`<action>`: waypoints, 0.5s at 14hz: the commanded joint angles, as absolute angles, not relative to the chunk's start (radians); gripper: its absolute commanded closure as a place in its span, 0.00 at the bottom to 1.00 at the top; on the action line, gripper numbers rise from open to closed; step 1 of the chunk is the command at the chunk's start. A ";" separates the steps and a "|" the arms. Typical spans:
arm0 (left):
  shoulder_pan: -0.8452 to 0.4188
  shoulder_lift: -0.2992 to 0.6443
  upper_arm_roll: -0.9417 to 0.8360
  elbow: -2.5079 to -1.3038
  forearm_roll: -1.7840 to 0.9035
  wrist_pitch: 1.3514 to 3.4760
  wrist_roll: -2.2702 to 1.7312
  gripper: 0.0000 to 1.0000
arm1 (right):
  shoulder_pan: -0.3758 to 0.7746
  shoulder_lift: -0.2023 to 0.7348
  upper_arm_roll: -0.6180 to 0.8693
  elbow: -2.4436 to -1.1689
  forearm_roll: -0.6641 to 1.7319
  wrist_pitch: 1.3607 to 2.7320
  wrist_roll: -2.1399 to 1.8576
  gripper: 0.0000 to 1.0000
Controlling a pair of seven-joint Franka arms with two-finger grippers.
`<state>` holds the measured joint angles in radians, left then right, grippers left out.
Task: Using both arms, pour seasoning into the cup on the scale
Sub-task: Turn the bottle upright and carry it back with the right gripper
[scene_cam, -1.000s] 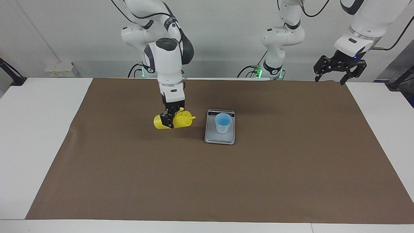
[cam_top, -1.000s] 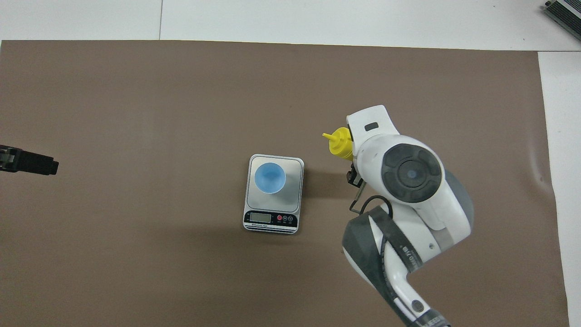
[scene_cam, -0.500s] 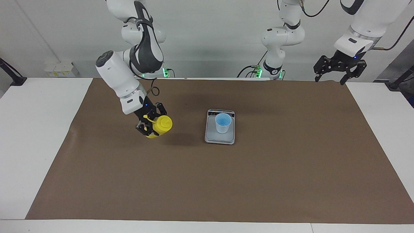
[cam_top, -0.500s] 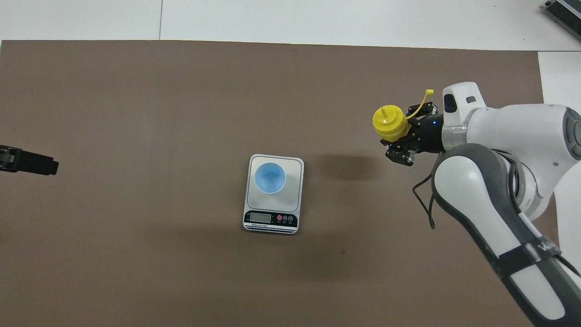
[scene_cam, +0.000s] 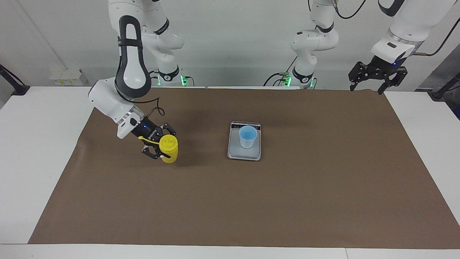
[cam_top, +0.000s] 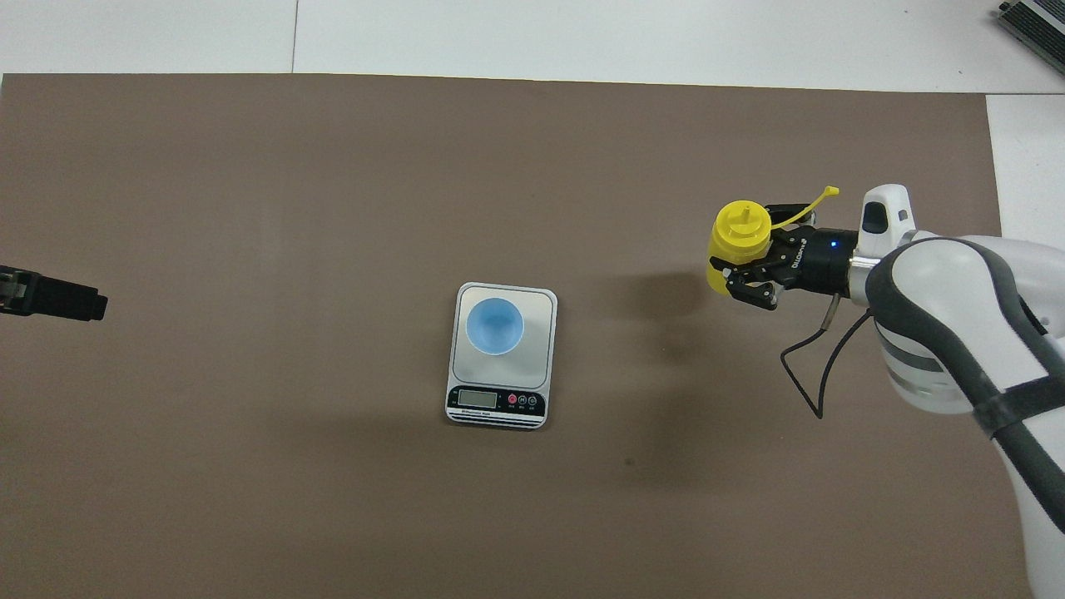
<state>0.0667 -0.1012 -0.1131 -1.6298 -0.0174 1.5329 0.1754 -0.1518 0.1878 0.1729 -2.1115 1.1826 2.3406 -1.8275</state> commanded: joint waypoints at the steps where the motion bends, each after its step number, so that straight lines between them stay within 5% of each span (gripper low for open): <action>1: 0.071 -0.121 -0.114 -1.646 -0.005 1.522 0.178 0.00 | -0.172 0.221 0.186 -2.123 1.316 2.341 -1.984 1.00; 3: 0.071 -0.121 -0.114 -1.646 -0.005 1.522 0.178 0.00 | -0.187 0.244 0.184 -2.134 1.396 2.313 -2.084 0.96; 4: 0.071 -0.121 -0.114 -1.646 -0.005 1.523 0.178 0.00 | -0.198 0.250 0.186 -2.137 1.402 2.300 -2.095 0.82; 5: 0.071 -0.121 -0.114 -1.646 -0.005 1.522 0.178 0.00 | -0.201 0.252 0.186 -2.137 1.402 2.292 -2.095 0.34; 6: 0.071 -0.121 -0.114 -1.646 -0.005 1.522 0.178 0.00 | -0.202 0.252 0.186 -2.137 1.404 2.289 -2.095 0.00; 7: 0.071 -0.121 -0.114 -1.646 -0.005 1.522 0.178 0.00 | -0.204 0.252 0.186 -2.135 1.405 2.287 -2.095 0.00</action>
